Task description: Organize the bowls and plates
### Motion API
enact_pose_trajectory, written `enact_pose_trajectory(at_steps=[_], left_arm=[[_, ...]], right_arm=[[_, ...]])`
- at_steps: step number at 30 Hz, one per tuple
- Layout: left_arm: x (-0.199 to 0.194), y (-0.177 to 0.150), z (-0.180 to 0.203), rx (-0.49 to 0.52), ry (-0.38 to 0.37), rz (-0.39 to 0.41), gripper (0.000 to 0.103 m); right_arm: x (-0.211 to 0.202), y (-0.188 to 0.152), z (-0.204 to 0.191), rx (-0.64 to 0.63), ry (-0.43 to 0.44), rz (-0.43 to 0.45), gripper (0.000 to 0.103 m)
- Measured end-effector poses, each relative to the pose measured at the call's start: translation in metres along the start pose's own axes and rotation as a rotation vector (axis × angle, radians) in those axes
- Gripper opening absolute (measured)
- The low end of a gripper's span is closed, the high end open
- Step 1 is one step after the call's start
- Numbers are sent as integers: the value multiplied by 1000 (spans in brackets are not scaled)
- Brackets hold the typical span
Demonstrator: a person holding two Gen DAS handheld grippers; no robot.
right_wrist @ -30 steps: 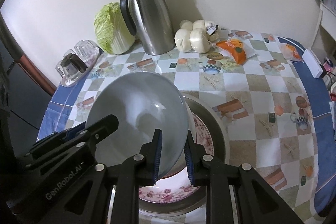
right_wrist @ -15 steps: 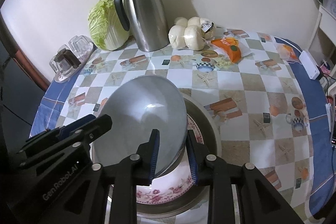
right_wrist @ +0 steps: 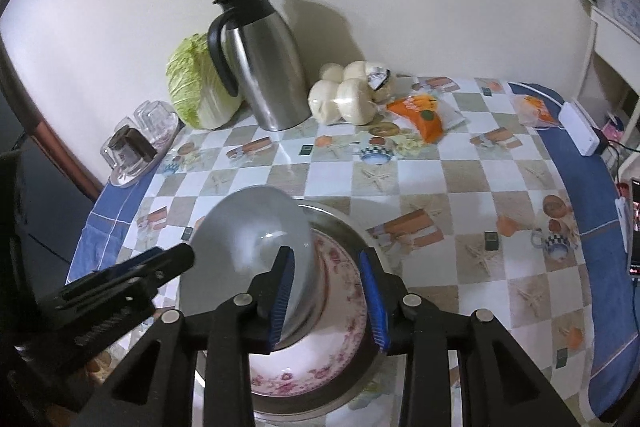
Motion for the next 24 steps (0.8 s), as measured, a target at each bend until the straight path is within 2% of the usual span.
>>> enact_pose_trajectory(at_steps=[1,2,3,4,8,11,13,14,15,19,24], left_arm=[[-2,0,-1,-5,3,4,55],[-3,0,-4,-15,7,8,62],[-5,0,-7,-27,12,13,68],[-8,-1,-11,-44,21,22,70],[-14,-5,-23,-76,54,43,84],[-19,-15,-33,-100,83,64,86],[-21,-22,-39,-111,97,75,89],[-22,-25,-41,-112,102,80,94],[-23,-30,-44,-109,114,85,97],[-20,-51,-54,-74,177,68,97],[-12,-74,-64,-44,203,46,97]], right_arm=[[-2,0,2,1,3,3,40],[-5,0,4,-1,7,8,45],[-7,0,6,-5,9,15,61],[-11,-1,8,-12,7,27,69],[-16,-7,16,-36,-17,41,77],[-18,-16,21,-42,-23,46,87],[-20,-21,23,-41,-22,55,100],[-20,-24,23,-39,-21,60,103],[-21,-28,24,-36,-20,63,103],[-18,-43,23,-41,-22,47,103],[-15,-60,20,-44,-38,33,103]])
Point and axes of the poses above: each gripper's, at about its wrist camera, not at the fingertips, and x roughly the way its jaws point, z to its right, y to its top, the point moved 9 cm from there along x, roughly the way its jaws point, and after that the axes turned 6 degrees about -z, right-handed, at the moved point
